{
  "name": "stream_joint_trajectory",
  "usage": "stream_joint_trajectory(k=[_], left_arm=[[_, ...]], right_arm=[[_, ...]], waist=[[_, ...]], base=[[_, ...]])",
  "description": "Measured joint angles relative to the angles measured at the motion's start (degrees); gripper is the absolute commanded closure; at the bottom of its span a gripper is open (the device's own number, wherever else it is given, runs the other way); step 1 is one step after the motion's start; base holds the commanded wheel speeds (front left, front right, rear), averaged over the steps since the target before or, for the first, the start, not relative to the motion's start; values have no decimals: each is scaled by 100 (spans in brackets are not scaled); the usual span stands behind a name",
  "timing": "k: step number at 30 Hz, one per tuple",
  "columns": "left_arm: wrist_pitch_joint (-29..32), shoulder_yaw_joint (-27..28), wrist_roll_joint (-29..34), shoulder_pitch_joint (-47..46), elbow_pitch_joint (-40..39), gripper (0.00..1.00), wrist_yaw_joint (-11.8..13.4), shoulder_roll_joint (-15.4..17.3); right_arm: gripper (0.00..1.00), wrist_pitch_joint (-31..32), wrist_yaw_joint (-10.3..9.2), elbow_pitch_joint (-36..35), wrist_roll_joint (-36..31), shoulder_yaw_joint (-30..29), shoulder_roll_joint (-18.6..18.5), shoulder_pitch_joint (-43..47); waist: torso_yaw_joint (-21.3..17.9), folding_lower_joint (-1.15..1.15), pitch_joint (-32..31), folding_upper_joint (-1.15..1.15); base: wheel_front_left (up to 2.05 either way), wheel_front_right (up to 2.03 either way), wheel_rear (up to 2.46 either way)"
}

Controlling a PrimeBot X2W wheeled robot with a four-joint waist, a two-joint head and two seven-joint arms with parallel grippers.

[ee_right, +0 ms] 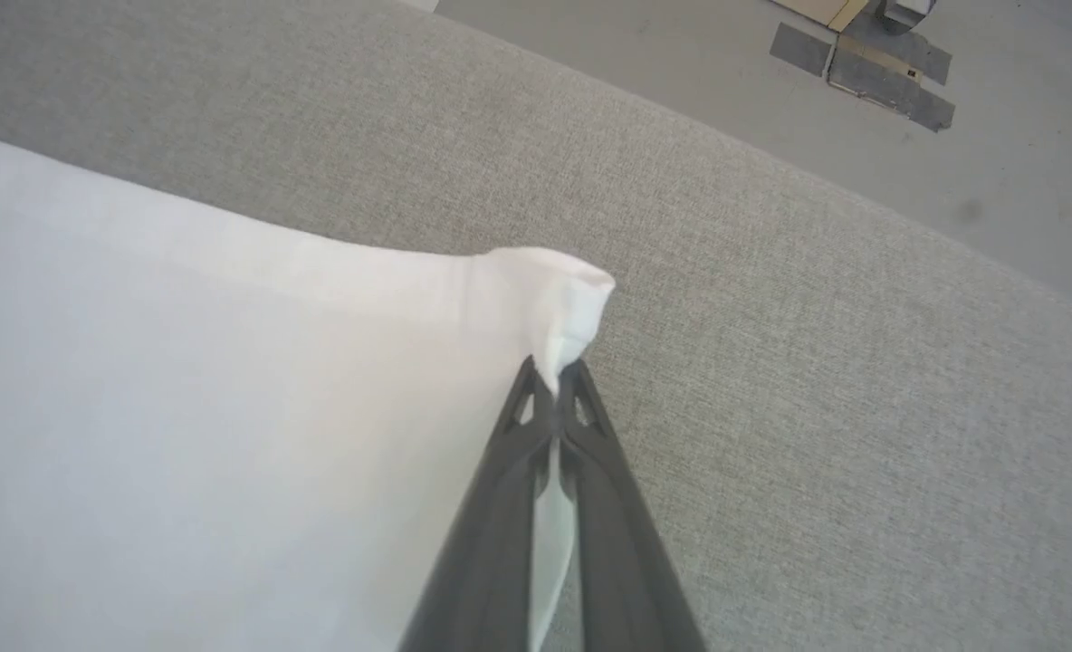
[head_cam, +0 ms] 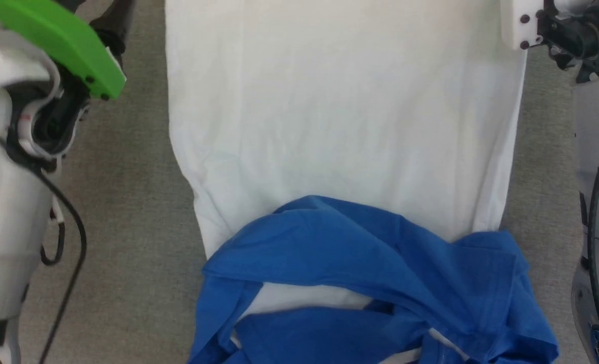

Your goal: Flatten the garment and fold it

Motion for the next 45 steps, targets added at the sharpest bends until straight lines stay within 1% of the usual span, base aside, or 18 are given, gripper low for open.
stream_joint_trajectory(k=[2,5,10,13,17,21,26,27,28,29,35,39,41,45], left_arm=[[655,-179,-92,-266,235,0,9,45],[1357,-375,-129,-615,583,0,65,87],[2056,-581,-97,-1037,1000,0,188,169],[2371,-738,9,-1166,1168,0,237,319],[2610,-822,91,-1317,1223,0,287,460],[2694,-857,101,-1441,1204,0,267,521],[2853,-859,45,-1553,1193,0,226,520],[2921,-866,31,-1584,1193,33,211,527],[2950,-856,11,-1605,1189,69,204,530],[2954,-844,-34,-1607,1188,100,204,528],[2929,-813,-153,-1596,1127,100,111,411],[2686,-698,-313,-1539,1148,100,78,324],[2512,-608,-443,-1444,1155,100,49,219],[2205,-436,-593,-1276,1125,100,-69,119]], right_arm=[[100,-37,0,-31,78,114,2,1],[100,-89,0,-80,191,265,11,1],[100,-141,0,-174,382,487,-15,1],[100,-147,0,-223,459,593,-48,2],[100,-147,0,-274,522,704,-119,4],[100,-147,0,-328,595,805,-164,8],[100,-149,0,-367,653,864,-214,13],[100,-160,0,-370,666,869,-219,13],[100,-170,0,-372,673,876,-224,13],[100,-190,0,-376,683,884,-231,12],[100,-246,0,-353,697,896,-258,12],[100,-327,0,-252,698,884,-280,15],[100,-413,0,-207,697,850,-304,31],[100,-644,0,-125,713,697,-323,160]], waist=[[-90,0,4,0],[-227,0,31,0],[-439,0,132,0],[-551,0,211,0],[-661,0,330,0],[-741,0,447,0],[-804,-1,564,0],[-813,0,578,0],[-818,-1,588,0],[-824,-1,597,0],[-815,-1,583,0],[-779,0,497,0],[-757,0,413,0],[-706,0,200,0]], base=[[0,0,0],[0,0,0],[0,0,0],[0,0,0],[0,0,0],[0,0,0],[0,0,0],[0,0,0],[0,0,0],[0,0,0],[0,0,0],[0,0,0],[0,0,0],[0,0,0]])
